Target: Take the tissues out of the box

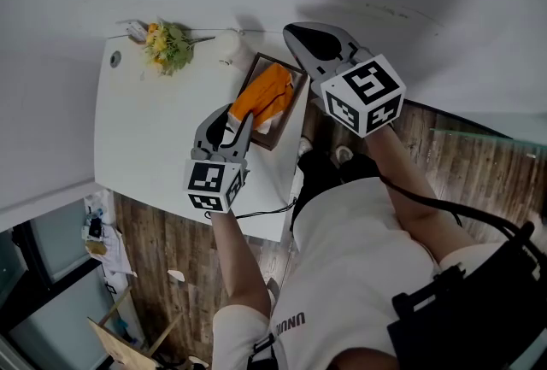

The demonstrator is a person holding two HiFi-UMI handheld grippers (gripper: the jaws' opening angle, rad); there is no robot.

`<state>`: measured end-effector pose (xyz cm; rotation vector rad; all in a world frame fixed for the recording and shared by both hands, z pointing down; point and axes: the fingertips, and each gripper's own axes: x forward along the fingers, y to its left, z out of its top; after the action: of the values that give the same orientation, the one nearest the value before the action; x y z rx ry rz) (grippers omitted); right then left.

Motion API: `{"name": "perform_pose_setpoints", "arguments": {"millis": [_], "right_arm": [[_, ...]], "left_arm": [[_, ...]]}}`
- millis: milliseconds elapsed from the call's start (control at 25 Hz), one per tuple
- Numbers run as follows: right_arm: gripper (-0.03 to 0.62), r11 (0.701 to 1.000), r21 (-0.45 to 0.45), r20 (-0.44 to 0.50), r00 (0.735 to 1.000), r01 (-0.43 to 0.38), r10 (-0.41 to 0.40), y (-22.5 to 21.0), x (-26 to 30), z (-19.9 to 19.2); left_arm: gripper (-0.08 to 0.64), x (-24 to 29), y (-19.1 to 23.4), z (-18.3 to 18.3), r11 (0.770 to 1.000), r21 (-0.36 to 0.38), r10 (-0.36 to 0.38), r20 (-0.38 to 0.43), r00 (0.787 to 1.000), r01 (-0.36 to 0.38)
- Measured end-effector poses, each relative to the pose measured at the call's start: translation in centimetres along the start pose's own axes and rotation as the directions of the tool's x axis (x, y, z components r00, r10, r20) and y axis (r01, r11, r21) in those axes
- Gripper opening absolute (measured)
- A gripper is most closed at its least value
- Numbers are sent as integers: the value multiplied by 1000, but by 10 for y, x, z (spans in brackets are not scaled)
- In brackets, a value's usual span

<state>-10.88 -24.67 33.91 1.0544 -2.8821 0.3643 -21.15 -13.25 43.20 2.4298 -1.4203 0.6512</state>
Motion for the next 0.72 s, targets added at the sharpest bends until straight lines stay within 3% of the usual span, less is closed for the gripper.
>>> {"name": "perform_pose_setpoints", "arguments": {"millis": [720], "right_arm": [[20,1000,9,3,1000,8,-8,-2,-1,-2]], "left_arm": [[161,-9,4,11,999,-33,13,52,999,-11]]}}
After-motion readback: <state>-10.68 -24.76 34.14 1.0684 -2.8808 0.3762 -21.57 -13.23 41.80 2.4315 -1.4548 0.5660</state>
